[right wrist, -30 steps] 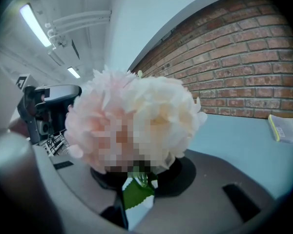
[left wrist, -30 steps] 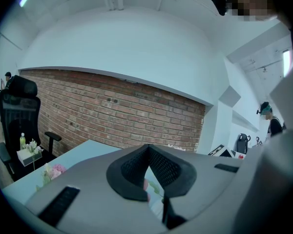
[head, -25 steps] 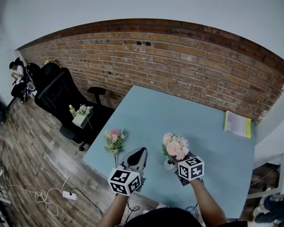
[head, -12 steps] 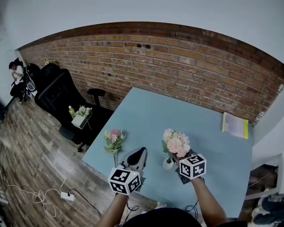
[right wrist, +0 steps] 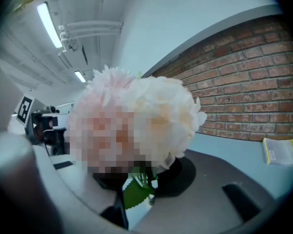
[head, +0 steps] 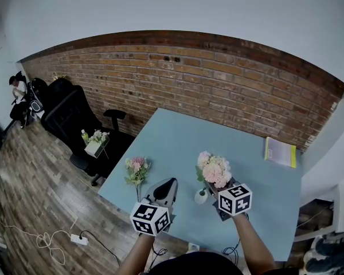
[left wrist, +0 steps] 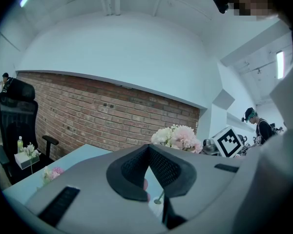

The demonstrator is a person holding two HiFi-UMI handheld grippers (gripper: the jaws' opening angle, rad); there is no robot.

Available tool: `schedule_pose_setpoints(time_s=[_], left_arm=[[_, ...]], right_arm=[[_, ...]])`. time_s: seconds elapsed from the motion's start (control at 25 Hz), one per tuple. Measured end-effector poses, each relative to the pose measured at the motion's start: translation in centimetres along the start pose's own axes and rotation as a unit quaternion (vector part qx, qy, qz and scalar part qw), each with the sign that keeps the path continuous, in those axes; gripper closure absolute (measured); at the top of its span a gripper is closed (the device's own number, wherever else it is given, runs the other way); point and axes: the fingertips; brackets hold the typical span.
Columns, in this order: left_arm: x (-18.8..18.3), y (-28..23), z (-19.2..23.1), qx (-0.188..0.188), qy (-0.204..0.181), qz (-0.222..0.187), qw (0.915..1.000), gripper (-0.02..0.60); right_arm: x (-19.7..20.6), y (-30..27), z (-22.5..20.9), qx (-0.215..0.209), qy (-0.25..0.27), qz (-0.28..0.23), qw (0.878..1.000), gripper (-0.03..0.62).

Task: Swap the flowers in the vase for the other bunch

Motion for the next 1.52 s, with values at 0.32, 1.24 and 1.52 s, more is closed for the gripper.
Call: schedule_pose_setpoints(time_s=[0.32, 1.24, 1.52], left_arm=[[0.4, 0.5, -1.4, 0.012, -0.001, 0.002, 0.9999, 0.581], [2.4, 0.0, -4.3, 0.058, -0.002, 0.024, 0.998, 0.581], [3.0, -0.7, -5.1, 0.072, -0.001, 0.034, 0.9968, 0.581]], right_arm=[[-1.5, 1.8, 0.2, 0.017, 0.005, -0.017, 1.0, 0.48], [1.5, 6.6, -1.8, 0.068, -0.042, 0.0, 0.997, 0.48], [4.8, 7.7, -3.0, 0.083, -0.086, 0.027, 0.993, 0.48]])
Point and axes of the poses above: the fingertips, and each gripper's own axes: y backward along the fingers, z to its left, x out of its underside, and after that the axes turned 14 degrees about y, right-handed
